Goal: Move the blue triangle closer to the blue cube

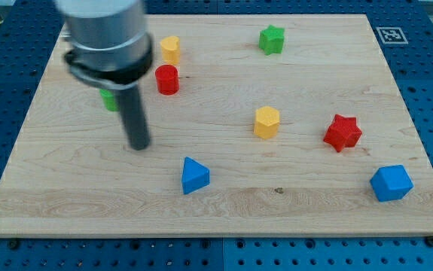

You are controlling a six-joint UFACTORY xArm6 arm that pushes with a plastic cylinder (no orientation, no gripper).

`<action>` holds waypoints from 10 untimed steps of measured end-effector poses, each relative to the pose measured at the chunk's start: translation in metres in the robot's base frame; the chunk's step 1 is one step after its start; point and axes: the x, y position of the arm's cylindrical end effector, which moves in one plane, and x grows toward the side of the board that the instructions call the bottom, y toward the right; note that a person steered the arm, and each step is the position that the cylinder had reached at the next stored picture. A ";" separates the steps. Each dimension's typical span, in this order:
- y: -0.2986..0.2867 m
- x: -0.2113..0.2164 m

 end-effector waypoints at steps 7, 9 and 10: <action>0.065 0.058; 0.126 0.059; 0.156 0.062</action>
